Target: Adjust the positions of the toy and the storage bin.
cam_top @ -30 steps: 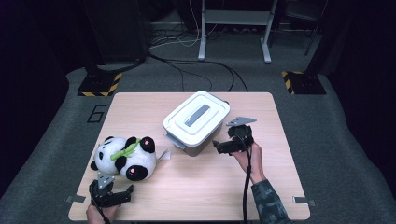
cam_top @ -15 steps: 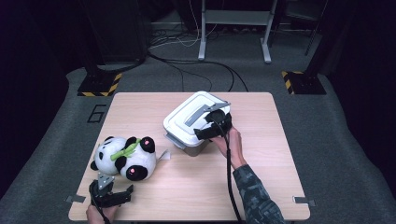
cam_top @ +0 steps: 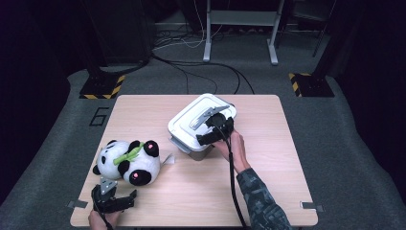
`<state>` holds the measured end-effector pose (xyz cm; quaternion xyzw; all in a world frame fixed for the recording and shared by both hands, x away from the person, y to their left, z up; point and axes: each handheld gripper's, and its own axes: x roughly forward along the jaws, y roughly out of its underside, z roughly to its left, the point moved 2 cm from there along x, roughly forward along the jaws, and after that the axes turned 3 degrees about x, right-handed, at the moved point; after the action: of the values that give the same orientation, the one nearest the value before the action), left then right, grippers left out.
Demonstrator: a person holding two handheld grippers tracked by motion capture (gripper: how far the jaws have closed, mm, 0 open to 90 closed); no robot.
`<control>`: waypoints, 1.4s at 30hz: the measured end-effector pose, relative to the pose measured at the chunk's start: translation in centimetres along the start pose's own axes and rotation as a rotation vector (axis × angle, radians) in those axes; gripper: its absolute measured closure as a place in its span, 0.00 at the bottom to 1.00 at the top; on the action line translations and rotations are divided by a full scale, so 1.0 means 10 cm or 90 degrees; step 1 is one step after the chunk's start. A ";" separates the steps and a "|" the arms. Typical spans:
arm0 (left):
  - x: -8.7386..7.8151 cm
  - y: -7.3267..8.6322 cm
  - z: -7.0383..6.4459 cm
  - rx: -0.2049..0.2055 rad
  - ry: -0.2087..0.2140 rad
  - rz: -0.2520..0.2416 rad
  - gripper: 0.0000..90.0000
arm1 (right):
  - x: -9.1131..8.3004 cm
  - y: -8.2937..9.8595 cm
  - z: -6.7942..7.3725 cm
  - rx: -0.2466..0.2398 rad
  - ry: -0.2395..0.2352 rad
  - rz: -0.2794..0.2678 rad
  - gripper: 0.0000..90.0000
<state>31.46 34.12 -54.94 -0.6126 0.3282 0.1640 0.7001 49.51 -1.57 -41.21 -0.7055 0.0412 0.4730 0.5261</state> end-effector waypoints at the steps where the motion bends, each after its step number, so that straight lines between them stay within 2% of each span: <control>1: 0.00 0.00 0.00 0.000 0.000 0.000 0.00 | -0.01 0.00 -0.01 -0.006 0.003 0.001 0.04; 2: 0.00 0.00 0.00 0.000 0.000 0.000 0.00 | -0.02 0.01 0.00 0.000 0.009 0.004 0.04; 5: 0.00 0.00 0.00 0.000 0.000 0.000 0.00 | -0.05 0.02 -0.01 -0.005 0.024 0.014 0.04; 6: 0.00 0.00 0.00 0.000 0.000 0.000 0.00 | -0.05 0.01 -0.03 -0.014 0.030 0.007 0.04; 8: 0.00 0.00 0.00 0.000 0.000 0.000 0.00 | -0.08 0.03 -0.06 0.000 0.031 0.013 0.04; 9: 0.00 0.00 0.00 0.000 0.000 0.000 0.00 | -0.09 0.03 -0.09 -0.008 0.032 0.009 0.04; 30: 0.00 0.00 0.00 0.000 0.000 0.000 0.00 | -0.24 0.16 -0.35 0.007 0.051 0.034 0.04; 31: 0.00 0.00 0.00 0.000 0.000 0.001 0.00 | -0.24 0.16 -0.34 0.017 0.050 0.035 0.04; 33: 0.00 0.00 0.00 0.000 -0.001 0.000 0.00 | -0.24 0.17 -0.34 0.019 0.051 0.034 0.04; 35: 0.00 0.00 0.00 0.000 -0.001 0.000 0.00 | -0.24 0.16 -0.34 0.011 0.049 0.028 0.05; 36: 0.00 0.00 0.00 0.000 -0.001 0.000 0.00 | -0.24 0.16 -0.32 0.020 0.047 0.027 0.05; 38: 0.00 0.00 0.00 0.000 -0.001 0.000 0.00 | -0.23 0.15 -0.32 0.007 0.043 0.026 0.06; 40: 0.00 0.00 0.00 0.000 -0.001 0.000 0.00 | -0.21 0.13 -0.30 0.018 0.043 0.025 0.06; 41: 0.00 0.00 0.00 0.000 -0.001 0.000 0.00 | -0.21 0.12 -0.30 0.006 0.040 0.026 0.06; 42: 0.00 0.00 0.00 0.000 -0.001 0.000 0.00 | -0.20 0.11 -0.28 0.012 0.040 0.023 0.06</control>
<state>31.44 34.11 -54.94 -0.6128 0.3273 0.1644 0.7002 49.57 -5.15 -40.54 -0.7140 0.0745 0.4597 0.5228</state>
